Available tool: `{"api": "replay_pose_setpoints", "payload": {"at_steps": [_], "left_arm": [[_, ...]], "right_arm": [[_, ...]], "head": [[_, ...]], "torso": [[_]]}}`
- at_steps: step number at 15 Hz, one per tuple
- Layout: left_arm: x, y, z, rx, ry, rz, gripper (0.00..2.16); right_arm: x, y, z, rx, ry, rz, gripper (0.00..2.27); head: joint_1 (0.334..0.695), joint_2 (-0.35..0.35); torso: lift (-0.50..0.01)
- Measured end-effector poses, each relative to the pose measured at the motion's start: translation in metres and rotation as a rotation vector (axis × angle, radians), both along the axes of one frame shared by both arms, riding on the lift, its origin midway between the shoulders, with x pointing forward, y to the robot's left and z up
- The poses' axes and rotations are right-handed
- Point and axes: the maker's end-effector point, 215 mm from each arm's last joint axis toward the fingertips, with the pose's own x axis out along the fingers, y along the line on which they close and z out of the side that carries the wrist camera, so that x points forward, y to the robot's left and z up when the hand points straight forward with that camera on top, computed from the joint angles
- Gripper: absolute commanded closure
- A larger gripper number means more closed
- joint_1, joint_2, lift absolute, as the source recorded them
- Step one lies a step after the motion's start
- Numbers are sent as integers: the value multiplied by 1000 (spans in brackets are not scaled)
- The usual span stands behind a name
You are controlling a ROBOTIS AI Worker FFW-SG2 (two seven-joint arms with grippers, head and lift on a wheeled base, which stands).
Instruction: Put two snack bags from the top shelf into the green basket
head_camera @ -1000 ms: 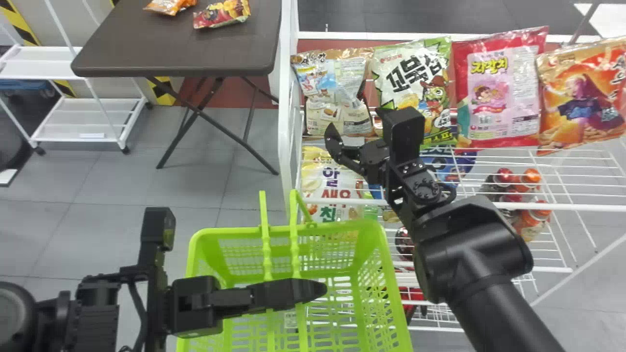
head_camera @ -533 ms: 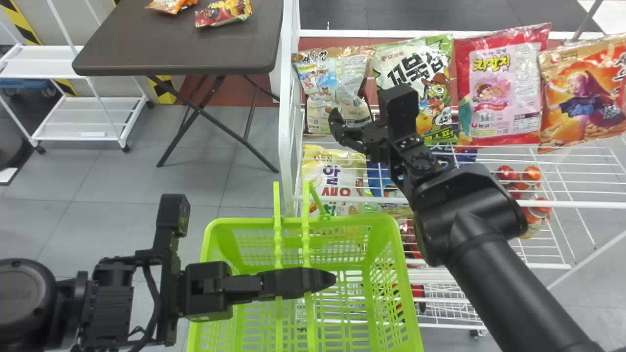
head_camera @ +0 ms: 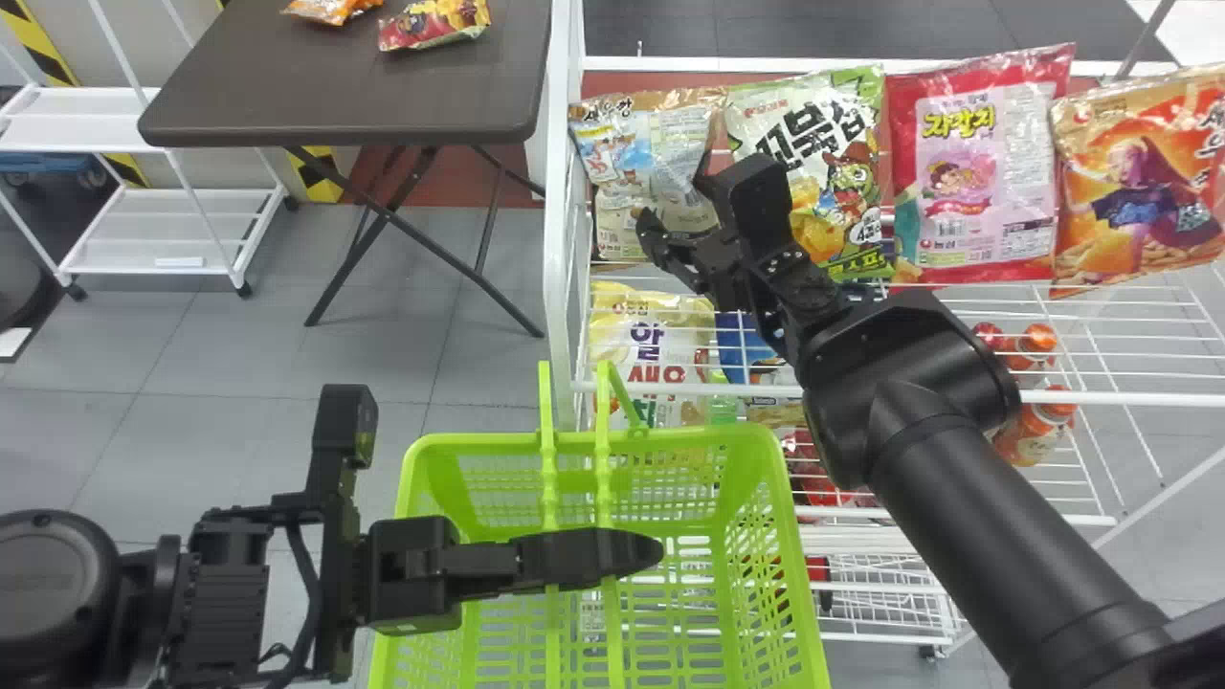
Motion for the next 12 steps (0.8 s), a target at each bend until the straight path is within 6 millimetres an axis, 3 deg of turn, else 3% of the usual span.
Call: {"api": "replay_pose_setpoints", "payload": {"at_steps": [7,10,12], "left_arm": [[0,0,-3,-5,12,3,2142],[0,2,-4,-2,12,5,2142],[1,4,-4,2,12,7,2142]], "right_arm": [[-8,3,6,2,-48,1,2246],[-23,6,18,12,-89,-13,2246],[-37,-3,22,13,-88,-53,2246]], "head": [[695,40],[695,47],[695,41]], "torso": [[-1],[-1],[-1]]}}
